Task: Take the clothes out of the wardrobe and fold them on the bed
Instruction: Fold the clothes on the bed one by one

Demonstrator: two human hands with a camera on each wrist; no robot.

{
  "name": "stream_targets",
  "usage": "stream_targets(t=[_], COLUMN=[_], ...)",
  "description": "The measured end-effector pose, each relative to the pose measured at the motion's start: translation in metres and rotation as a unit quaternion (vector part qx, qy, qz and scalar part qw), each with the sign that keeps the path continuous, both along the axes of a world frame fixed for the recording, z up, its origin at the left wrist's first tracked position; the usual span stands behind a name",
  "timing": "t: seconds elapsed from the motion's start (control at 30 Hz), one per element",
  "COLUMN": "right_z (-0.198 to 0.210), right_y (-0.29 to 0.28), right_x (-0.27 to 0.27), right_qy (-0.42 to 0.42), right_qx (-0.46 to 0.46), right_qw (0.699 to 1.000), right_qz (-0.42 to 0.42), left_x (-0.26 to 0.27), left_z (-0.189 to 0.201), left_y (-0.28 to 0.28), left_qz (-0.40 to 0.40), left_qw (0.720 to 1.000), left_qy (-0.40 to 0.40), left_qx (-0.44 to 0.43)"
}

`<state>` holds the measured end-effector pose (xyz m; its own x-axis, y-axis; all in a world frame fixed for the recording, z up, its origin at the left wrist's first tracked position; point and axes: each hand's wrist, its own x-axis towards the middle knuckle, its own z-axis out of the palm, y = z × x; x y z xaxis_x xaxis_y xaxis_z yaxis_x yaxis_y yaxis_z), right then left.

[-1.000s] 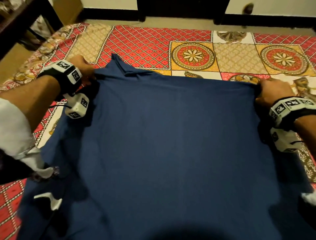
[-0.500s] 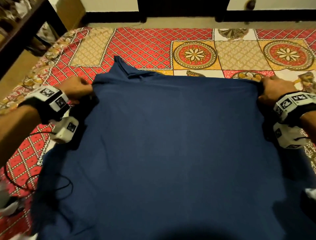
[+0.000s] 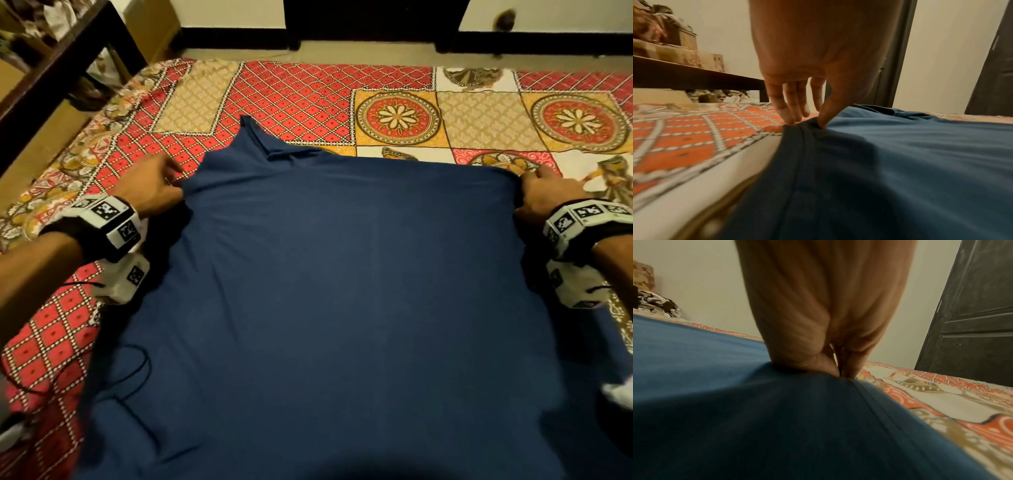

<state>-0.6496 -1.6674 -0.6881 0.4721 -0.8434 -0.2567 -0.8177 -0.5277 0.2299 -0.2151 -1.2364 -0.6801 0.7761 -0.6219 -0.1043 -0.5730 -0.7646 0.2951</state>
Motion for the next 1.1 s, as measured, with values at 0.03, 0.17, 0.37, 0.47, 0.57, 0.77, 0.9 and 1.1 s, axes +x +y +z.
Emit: stream_targets(t=[0.03, 0.17, 0.37, 0.47, 0.57, 0.77, 0.9, 1.1], right_z=[0.0, 0.001, 0.0, -0.001, 0.002, 0.016, 0.036, 0.09], right_y=[0.0, 0.0, -0.008, -0.011, -0.01, -0.002, 0.01, 0.058], right_x=[0.0, 0.001, -0.005, -0.009, -0.01, -0.025, -0.056, -0.123], right_qy=[-0.001, -0.005, -0.05, -0.079, -0.11, -0.194, -0.242, -0.22], right_qx=[0.0, 0.008, 0.014, 0.003, -0.016, -0.071, -0.041, 0.019], right_qw=[1.0, 1.0, 0.999, 0.997, 0.994, 0.978, 0.969, 0.972], right_qz=[0.001, 0.002, -0.001, 0.01, 0.017, -0.006, -0.008, 0.083], left_x=[-0.004, -0.015, -0.011, -0.019, -0.037, -0.05, -0.051, -0.073], left_z=[0.005, 0.011, -0.001, -0.002, -0.003, 0.027, 0.05, 0.07], left_y=[-0.011, -0.072, -0.138, -0.154, -0.169, -0.153, -0.114, -0.023], left_qz=[-0.025, -0.042, 0.126, -0.087, -0.291, -0.325, -0.404, -0.46], left_qw=[1.0, 0.998, 0.972, 0.995, 0.932, 0.91, 0.874, 0.854], left_qy=[-0.01, 0.005, 0.173, -0.037, -0.176, -0.248, -0.271, -0.243], left_qx=[-0.015, -0.051, -0.096, 0.018, 0.121, 0.066, 0.01, -0.008])
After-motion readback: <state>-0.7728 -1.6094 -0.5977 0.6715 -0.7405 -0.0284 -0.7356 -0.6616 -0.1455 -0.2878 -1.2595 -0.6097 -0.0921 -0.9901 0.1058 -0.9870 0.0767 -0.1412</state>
